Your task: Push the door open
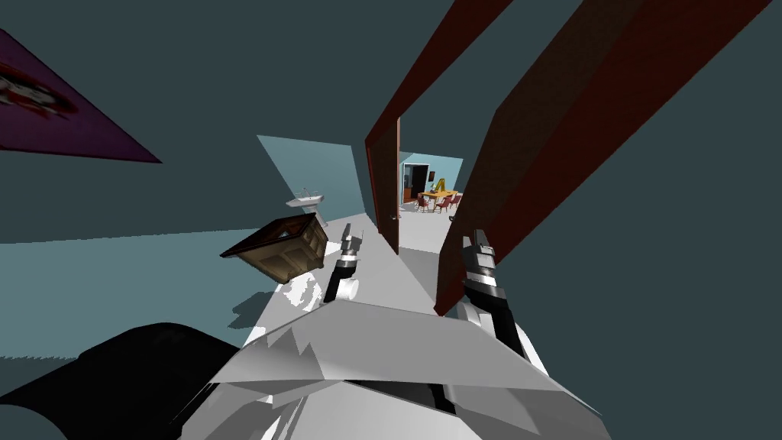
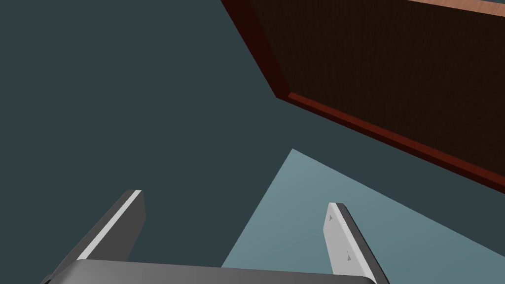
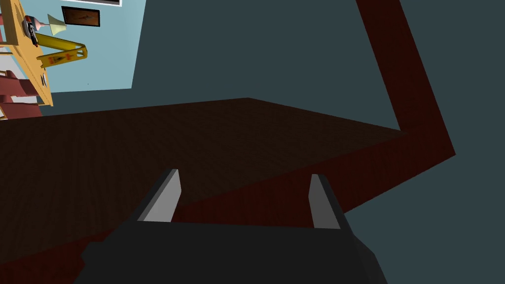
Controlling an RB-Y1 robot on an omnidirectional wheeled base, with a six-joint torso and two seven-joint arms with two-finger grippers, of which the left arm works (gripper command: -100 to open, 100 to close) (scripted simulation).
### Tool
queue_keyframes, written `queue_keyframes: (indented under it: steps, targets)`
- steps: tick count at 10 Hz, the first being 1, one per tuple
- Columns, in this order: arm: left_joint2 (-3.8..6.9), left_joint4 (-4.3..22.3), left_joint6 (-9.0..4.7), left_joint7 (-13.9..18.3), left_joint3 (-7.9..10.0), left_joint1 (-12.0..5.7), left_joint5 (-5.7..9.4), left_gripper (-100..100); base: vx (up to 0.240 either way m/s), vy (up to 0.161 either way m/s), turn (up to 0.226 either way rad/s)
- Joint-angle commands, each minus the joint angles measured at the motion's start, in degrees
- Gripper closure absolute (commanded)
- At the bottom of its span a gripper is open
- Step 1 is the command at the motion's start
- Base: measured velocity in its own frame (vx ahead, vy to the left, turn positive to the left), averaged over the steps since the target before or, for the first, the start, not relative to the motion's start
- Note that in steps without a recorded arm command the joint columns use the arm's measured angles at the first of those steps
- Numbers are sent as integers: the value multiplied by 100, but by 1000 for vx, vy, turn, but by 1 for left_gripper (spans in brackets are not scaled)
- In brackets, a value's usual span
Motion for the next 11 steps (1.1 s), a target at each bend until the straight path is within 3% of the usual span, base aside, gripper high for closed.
queue_keyframes:
  steps: [1,11]
  targets:
    - [7,215,-48,-16,-69,-90,-30,-100,133,70,-89]
    - [160,1394,-354,19,-272,-546,-95,-100,87,63,-68]
